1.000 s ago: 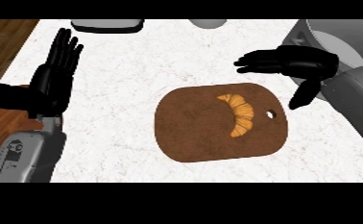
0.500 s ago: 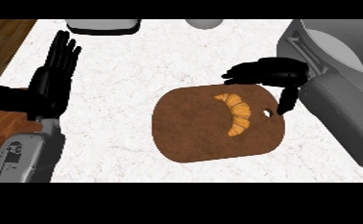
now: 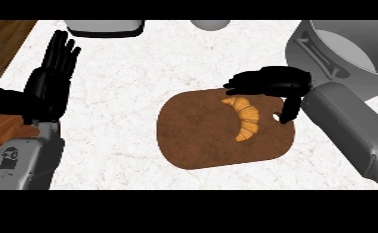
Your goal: Pick the croissant from the cutting board and place it in the pot
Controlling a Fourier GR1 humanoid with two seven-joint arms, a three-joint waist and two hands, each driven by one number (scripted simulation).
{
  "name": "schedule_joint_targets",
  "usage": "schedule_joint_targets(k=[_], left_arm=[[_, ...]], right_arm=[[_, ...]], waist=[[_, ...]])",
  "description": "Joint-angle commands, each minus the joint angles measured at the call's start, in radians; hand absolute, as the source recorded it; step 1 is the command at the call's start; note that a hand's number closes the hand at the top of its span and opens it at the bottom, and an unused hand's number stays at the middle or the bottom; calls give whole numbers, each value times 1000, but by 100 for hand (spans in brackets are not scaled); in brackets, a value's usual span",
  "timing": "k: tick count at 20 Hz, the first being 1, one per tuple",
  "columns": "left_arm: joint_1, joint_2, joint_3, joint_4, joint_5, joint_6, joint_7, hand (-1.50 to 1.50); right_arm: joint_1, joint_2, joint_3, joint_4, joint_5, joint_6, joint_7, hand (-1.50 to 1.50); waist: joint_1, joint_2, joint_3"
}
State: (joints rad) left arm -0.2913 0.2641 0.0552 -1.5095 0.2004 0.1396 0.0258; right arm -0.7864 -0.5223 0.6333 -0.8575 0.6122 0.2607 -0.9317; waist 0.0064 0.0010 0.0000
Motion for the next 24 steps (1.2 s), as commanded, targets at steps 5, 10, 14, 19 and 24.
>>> schedule_joint_targets(k=[5, 10, 14, 19, 24], left_arm=[[1, -14, 18, 11, -8, -24, -4, 0], [-84, -44, 6, 54, -42, 10, 20, 0], [65, -55, -10, -63, -55, -5, 2, 0], [15, -27, 41, 14, -30, -47, -19, 0], [-14, -42, 33, 25, -53, -18, -7, 0]], right_arm=[[36, 137, -29, 88, 147, -54, 32, -150], [24, 171, -67, 183, 192, -80, -26, -150], [25, 212, -103, 256, 230, -131, -80, -150], [70, 280, -93, 235, 278, -131, -38, -150], [68, 272, -66, 205, 311, -170, -174, 150]], waist=[[0, 1, 0], [-2, 3, 0], [6, 1, 0], [1, 2, 0], [-1, 3, 0]])
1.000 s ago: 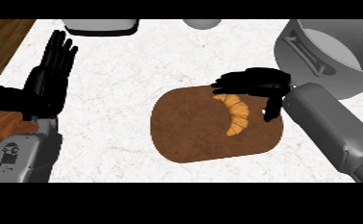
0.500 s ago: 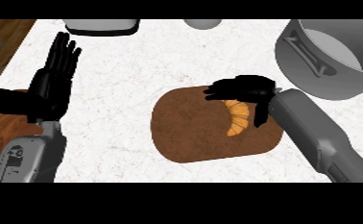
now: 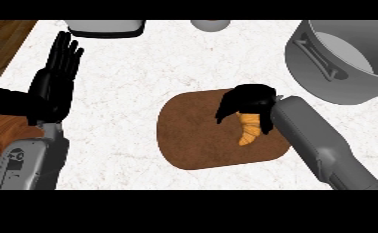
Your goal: Pick the croissant from the cutting board and place it in the pot
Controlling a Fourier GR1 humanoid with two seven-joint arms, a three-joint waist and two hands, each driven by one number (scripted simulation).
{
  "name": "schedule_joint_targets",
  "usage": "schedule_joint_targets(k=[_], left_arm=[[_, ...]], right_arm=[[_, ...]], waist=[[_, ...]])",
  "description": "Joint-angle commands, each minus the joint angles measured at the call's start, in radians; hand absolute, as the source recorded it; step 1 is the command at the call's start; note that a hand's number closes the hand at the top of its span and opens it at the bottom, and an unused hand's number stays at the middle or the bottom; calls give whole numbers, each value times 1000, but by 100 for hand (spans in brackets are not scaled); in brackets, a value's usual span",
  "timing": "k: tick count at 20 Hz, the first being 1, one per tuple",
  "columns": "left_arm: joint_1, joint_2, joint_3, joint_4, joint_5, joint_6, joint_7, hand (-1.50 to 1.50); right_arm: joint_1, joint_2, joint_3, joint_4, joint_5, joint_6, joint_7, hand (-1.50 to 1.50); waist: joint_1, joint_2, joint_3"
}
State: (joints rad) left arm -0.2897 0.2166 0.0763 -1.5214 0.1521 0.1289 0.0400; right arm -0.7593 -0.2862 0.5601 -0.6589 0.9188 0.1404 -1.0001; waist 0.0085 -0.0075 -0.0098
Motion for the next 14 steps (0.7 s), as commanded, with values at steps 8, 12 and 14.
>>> schedule_joint_targets(k=[8, 12, 14], left_arm=[[-12, 10, 10, 1, 5, -23, 31, 0], [50, -1, 7, -50, 4, -26, 10, 0], [15, -20, -12, -57, -20, 13, 46, 0]], right_arm=[[100, 67, -4, -59, 36, -114, -73, 150], [95, 36, -60, -102, 21, -116, -64, 150], [102, 0, -103, -149, 8, -156, -48, 150]], waist=[[-6, 8, 10], [-3, 6, 10], [-8, 5, 10]])
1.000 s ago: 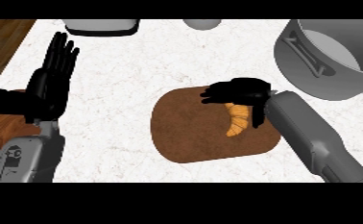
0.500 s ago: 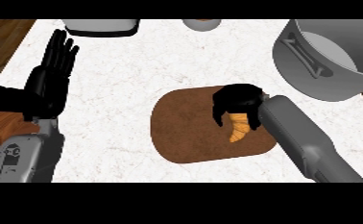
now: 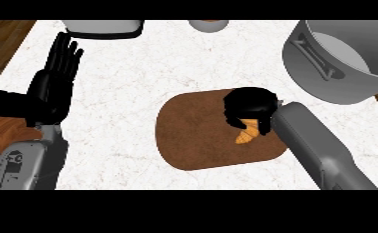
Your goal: Pick the croissant from the cutting board and place it in the pot
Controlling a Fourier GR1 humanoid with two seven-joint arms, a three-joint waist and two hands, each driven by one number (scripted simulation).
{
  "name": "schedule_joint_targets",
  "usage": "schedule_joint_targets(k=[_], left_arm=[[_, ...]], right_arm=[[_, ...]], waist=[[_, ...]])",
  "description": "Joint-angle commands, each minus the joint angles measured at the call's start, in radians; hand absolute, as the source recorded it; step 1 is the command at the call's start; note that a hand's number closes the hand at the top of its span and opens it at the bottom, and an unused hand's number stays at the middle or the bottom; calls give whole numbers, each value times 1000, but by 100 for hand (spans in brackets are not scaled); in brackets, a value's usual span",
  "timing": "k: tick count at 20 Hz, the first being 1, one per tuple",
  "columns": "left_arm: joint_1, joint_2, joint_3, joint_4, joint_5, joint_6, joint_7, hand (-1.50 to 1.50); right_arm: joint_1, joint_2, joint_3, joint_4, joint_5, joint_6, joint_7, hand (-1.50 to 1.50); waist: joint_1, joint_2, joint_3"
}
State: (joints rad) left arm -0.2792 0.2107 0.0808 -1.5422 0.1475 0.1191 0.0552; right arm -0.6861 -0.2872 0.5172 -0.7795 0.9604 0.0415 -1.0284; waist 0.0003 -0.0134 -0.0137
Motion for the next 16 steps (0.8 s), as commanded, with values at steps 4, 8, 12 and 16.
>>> schedule_joint_targets(k=[4, 8, 12, 16], left_arm=[[-16, 4, -1, -3, 2, -7, 0, 0], [-14, 0, -5, -5, 0, -8, -10, 0], [-16, -4, -18, -2, -3, -18, -14, 0], [-32, -11, -30, 1, -3, -22, -9, 0]], right_arm=[[-114, 77, -271, 143, -72, -44, 549, 150], [-172, 59, -396, 200, -99, -119, 830, 150], [-276, 73, -494, 222, -94, -263, 1140, 150], [-367, 41, -504, 258, 16, -423, 1453, 150]], waist=[[19, 25, 11], [31, 36, 7], [64, 38, 6], [73, 35, 3]])
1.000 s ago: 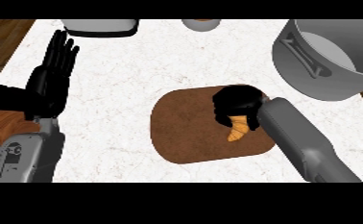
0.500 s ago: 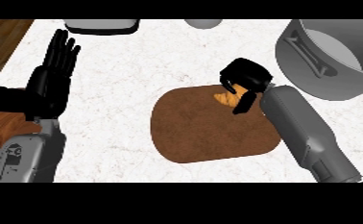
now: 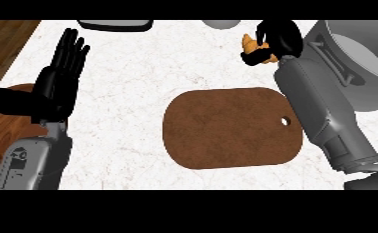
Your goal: Pick the croissant from the cutting board and place it in the pot
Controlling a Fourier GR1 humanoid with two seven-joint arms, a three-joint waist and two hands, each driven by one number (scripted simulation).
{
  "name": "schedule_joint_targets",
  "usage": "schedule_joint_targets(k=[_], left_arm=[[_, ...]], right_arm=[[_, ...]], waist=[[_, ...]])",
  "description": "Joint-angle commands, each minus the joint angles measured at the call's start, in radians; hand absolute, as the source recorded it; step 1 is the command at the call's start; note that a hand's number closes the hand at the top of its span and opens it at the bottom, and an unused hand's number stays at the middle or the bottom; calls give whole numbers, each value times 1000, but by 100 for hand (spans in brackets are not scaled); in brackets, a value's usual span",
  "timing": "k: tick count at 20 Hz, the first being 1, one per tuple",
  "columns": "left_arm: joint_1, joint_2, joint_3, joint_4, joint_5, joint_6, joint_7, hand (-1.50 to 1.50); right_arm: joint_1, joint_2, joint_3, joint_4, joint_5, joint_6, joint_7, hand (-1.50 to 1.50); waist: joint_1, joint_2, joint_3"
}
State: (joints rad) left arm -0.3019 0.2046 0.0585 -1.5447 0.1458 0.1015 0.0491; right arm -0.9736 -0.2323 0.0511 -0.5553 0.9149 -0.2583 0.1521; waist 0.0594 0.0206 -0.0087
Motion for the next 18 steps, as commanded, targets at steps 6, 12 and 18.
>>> schedule_joint_targets(k=[6, 12, 18], left_arm=[[-21, -6, -18, 11, -1, -15, -2, 0], [6, -11, -6, 6, 5, -15, -26, 0], [-16, -36, -9, 9, -27, 47, 12, 0]], right_arm=[[-229, -54, -1, 97, 276, -320, 694, 150], [-315, -74, 55, 203, 473, -359, 1041, 150], [-292, -73, 21, 253, 489, -305, 1082, 150]], waist=[[31, 4, 1], [12, -2, 6], [-34, -11, 9]])
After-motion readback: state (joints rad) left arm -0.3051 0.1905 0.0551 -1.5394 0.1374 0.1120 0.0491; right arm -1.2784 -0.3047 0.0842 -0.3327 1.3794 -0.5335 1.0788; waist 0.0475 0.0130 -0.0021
